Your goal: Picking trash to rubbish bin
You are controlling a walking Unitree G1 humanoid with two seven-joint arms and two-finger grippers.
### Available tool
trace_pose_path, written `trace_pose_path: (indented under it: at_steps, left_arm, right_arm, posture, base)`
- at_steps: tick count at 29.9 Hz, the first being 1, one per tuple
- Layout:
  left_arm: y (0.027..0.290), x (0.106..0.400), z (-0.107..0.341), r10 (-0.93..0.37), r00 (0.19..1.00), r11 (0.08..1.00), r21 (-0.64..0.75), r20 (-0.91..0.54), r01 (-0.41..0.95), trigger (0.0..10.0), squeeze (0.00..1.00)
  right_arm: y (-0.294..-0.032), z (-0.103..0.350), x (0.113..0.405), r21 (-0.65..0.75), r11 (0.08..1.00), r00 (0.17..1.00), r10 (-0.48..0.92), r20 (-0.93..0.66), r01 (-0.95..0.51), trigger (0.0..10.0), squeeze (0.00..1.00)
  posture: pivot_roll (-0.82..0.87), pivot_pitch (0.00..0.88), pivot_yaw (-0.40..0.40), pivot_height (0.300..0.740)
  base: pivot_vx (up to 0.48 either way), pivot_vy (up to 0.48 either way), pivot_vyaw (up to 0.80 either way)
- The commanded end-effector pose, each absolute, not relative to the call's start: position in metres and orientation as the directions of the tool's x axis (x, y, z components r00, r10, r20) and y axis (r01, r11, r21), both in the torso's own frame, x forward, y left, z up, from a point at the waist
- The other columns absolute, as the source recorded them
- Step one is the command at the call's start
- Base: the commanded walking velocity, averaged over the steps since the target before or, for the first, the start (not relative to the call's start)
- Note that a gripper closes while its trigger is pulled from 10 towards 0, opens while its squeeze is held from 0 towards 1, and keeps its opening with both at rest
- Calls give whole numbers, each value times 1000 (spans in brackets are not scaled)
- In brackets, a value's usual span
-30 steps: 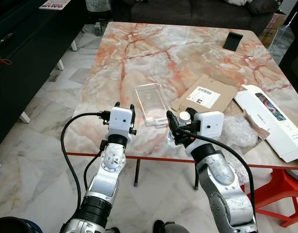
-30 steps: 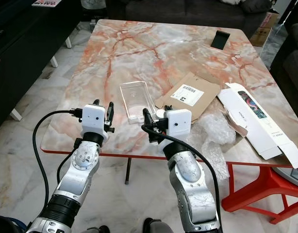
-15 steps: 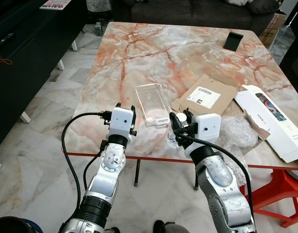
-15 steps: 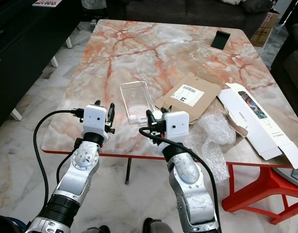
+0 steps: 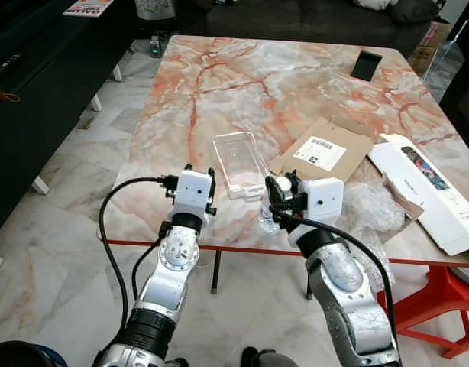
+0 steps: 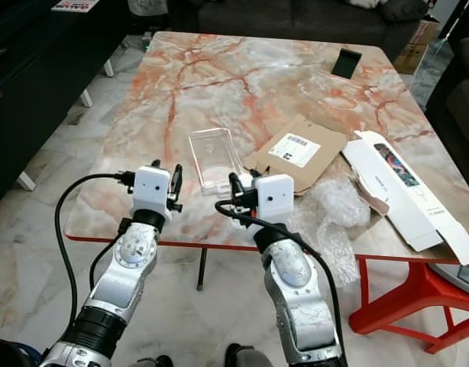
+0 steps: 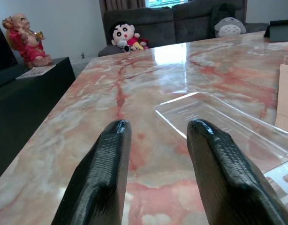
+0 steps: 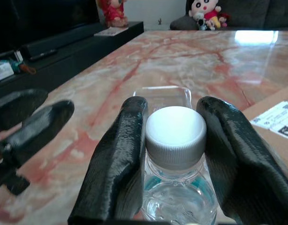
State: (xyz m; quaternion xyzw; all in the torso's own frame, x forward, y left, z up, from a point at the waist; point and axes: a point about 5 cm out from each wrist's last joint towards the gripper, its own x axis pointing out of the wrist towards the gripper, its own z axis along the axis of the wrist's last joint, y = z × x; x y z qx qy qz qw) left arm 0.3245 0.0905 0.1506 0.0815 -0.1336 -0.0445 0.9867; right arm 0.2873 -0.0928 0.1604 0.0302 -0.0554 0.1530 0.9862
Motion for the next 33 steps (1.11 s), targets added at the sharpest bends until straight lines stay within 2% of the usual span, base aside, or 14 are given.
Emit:
trace_pose_path:
  at_steps: [1,9,27,33]
  left_arm:
    - [89,324,155,-116,954,982,174,277,69,10000,0]
    - [91,319,162,-110,941,983,175,321,55,10000,0]
    - [92,312,164,-100,936,984,171,338,44,10000,0]
    - [93,308,161,-82,941,986,166,329,28,10000,0]
  right_arm:
    - [-97,169,290,62,956,947,272,171,-286,10000,0]
    - [-105,185,301,91,964,942,220,255,-250,10000,0]
    - [-107,179,304,114,963,944,209,257,-244,10000,0]
    - [-108,179,304,109,962,943,215,253,-248,10000,0]
  posture:
    - [-185,126,-39,740]
    - [-148,119,-33,740]
    - [-106,121,-49,740]
    - [-112,146,-69,740]
  base:
    - [0,0,0]
    - [-109,0,0]
    - [-282,0,0]
    - [-268,0,0]
